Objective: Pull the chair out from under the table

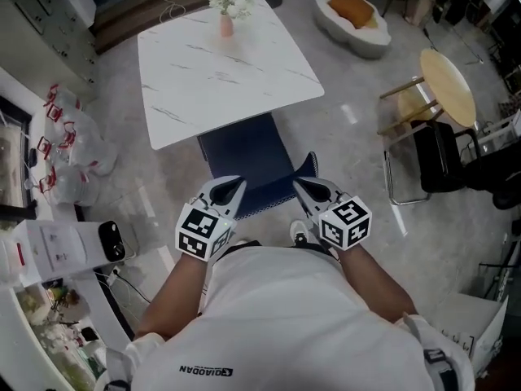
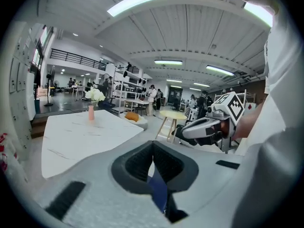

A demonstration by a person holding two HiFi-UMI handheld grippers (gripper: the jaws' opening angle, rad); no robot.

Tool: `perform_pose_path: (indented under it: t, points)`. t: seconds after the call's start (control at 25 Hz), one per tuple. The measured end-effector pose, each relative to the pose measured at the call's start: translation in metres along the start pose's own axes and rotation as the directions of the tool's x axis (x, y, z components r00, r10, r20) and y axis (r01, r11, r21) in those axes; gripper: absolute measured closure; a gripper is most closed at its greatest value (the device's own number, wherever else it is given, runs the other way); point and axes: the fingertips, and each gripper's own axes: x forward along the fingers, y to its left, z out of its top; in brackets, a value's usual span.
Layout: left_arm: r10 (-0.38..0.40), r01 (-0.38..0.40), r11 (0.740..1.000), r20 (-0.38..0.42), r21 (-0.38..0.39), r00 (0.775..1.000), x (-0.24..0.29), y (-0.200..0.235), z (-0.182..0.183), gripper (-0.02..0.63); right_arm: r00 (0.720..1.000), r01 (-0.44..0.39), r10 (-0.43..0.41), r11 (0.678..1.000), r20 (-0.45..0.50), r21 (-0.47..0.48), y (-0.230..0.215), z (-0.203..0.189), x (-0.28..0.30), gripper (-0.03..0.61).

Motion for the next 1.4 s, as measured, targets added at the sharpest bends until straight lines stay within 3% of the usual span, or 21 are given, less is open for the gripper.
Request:
perform_pose_path:
  t: [0.4,0.68,0.88,1.08,1.4]
  points:
    - [0.202,-0.2,0.976,0.016,-0.084,0.979,0.034,-0.022,0.01,0.611,0.981,-0.191,0.188,0.977,-0.047,-0.092,-0.053,0.014,0.002,0.572]
    - [0.33,-0.329,0.937,-0.01,-0.119,0.944,0.027,-0.033,0.002,0.611,0.957,-0.288,0.275,0.941,-0.098,-0.176,-0.06,0.009,-0.004,0.571]
    - [0.403,-0.404,0.91,-0.035,-0.096,0.915,0.025,-0.041,-0.006,0.609,0.94,-0.34,0.322,0.911,-0.115,-0.233,-0.06,0.005,-0.008,0.571]
    - [0.423,-0.424,0.899,-0.031,-0.111,0.905,0.02,-0.047,-0.007,0.592,0.934,-0.355,0.336,0.906,-0.119,-0.231,-0.058,0.0,-0.011,0.557]
    - [0.384,-0.385,0.918,-0.026,-0.094,0.923,0.0,-0.039,-0.008,0.592,0.948,-0.319,0.306,0.925,-0.091,-0.208,-0.038,0.006,-0.008,0.558]
